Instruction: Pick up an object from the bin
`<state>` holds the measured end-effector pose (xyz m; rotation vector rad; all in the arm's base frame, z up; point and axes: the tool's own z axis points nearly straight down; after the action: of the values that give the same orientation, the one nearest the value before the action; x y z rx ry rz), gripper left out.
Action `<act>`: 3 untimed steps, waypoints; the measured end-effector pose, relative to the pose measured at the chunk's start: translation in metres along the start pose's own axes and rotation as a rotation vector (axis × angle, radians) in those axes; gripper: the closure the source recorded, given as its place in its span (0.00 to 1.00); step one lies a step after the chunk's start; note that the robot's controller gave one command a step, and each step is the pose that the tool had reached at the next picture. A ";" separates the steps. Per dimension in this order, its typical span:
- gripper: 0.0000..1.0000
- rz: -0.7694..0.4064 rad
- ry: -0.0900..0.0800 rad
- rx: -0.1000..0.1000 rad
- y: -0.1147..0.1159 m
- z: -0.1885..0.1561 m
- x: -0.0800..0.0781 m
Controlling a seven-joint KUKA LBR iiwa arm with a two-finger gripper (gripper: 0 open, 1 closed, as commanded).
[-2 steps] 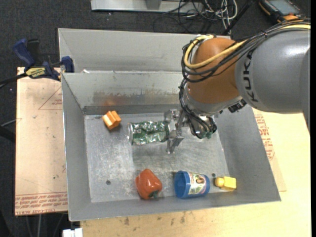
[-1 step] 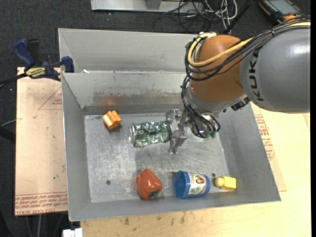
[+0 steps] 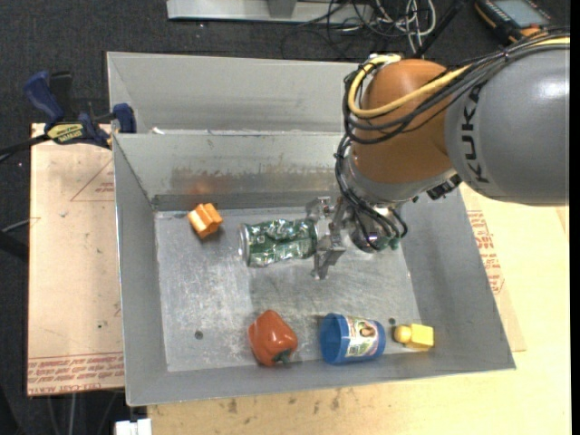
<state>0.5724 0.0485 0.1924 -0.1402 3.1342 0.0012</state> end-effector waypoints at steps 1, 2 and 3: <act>1.00 -0.004 0.002 0.000 -0.001 0.015 0.001; 1.00 -0.009 0.007 0.000 0.007 -0.010 0.004; 1.00 -0.012 0.000 -0.001 0.009 -0.023 0.003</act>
Offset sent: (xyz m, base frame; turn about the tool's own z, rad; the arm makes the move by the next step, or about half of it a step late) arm -0.0053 0.0130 0.0332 -0.0101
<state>0.5688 0.0573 0.2150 -0.1584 3.1335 0.0024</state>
